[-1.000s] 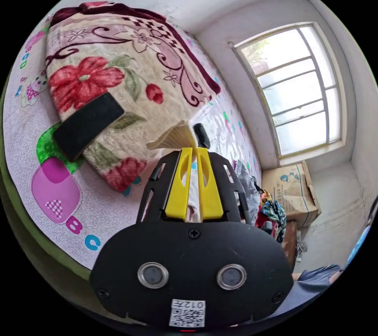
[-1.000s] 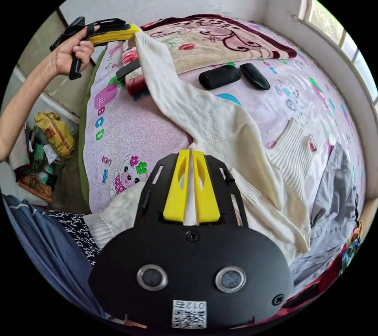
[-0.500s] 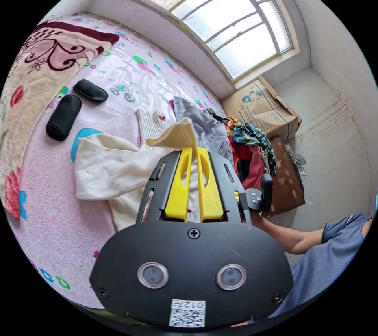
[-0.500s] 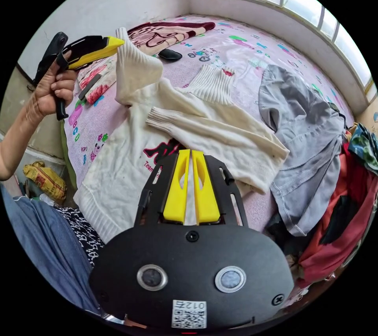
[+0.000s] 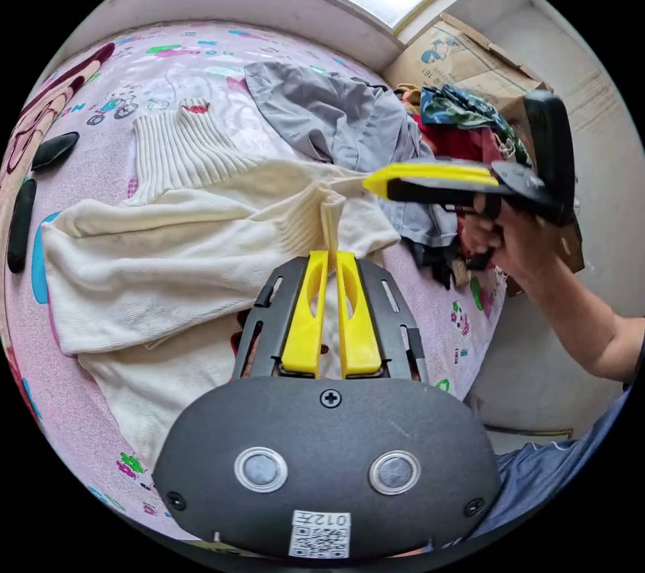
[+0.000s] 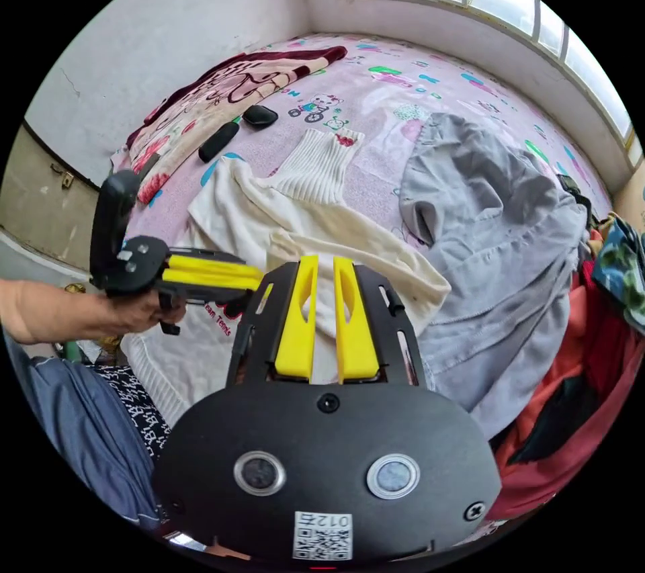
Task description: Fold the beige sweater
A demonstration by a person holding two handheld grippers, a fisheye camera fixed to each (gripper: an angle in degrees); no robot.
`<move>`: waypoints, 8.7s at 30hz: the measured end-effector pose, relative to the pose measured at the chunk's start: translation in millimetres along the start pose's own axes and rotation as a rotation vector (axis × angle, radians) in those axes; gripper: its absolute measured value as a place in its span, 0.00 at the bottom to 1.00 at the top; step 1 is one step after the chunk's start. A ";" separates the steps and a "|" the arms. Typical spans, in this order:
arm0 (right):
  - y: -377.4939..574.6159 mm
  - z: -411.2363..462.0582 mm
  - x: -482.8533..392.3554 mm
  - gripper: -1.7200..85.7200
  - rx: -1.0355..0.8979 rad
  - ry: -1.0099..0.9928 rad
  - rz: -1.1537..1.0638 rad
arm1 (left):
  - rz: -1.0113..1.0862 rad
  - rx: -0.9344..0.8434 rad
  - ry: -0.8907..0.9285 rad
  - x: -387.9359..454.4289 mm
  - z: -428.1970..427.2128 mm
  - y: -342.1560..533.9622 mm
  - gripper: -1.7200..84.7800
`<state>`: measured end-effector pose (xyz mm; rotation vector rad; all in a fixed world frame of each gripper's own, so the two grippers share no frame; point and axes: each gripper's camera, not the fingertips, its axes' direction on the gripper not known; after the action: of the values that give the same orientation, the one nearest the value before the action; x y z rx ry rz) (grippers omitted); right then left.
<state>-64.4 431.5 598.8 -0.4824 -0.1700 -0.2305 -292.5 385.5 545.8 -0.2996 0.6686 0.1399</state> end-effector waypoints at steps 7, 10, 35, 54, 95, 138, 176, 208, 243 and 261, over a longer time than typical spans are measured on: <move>-90.1 112.2 40.8 0.10 -0.097 -0.046 0.014 | -0.049 -0.079 -0.003 0.0 51.6 -8.2 0.02; -111.5 139.8 52.0 0.11 -0.080 -0.041 0.042 | -0.055 -0.075 0.041 -3.6 64.2 -13.7 0.02; -125.5 222.3 122.5 0.08 -0.126 0.172 0.113 | 0.001 -0.107 0.006 30.0 127.7 -50.1 0.03; 61.4 206.5 -1.1 0.14 -0.193 -0.101 -0.176 | 0.229 -0.037 -0.166 42.2 36.0 -70.8 0.06; 54.7 226.8 -45.9 0.09 -0.186 0.114 -0.232 | 0.456 -0.123 -0.380 25.7 81.2 -66.5 0.02; 64.6 161.7 157.3 0.07 0.028 -0.031 0.121 | 0.067 0.032 -0.179 -193.5 72.1 -170.0 0.03; -2.4 -32.0 134.2 0.04 0.232 -0.215 -0.028 | 0.304 0.102 0.052 -222.0 -19.3 -185.2 0.02; -34.1 -162.0 -193.3 0.05 -0.009 -0.001 -0.333 | 0.315 0.031 -0.140 -28.4 -100.9 -12.5 0.02; 154.1 -321.5 -302.1 0.07 -0.254 0.035 -0.333 | 0.177 -0.353 -0.317 100.2 -193.8 131.3 0.02; 281.5 -334.4 -234.7 0.11 -0.232 -0.048 0.114 | -0.197 -0.324 -0.261 90.2 -212.0 199.4 0.10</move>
<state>-181.1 556.4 133.1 -0.7261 -0.1628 -0.1275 -391.5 510.1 286.0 -0.6454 0.3521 0.0959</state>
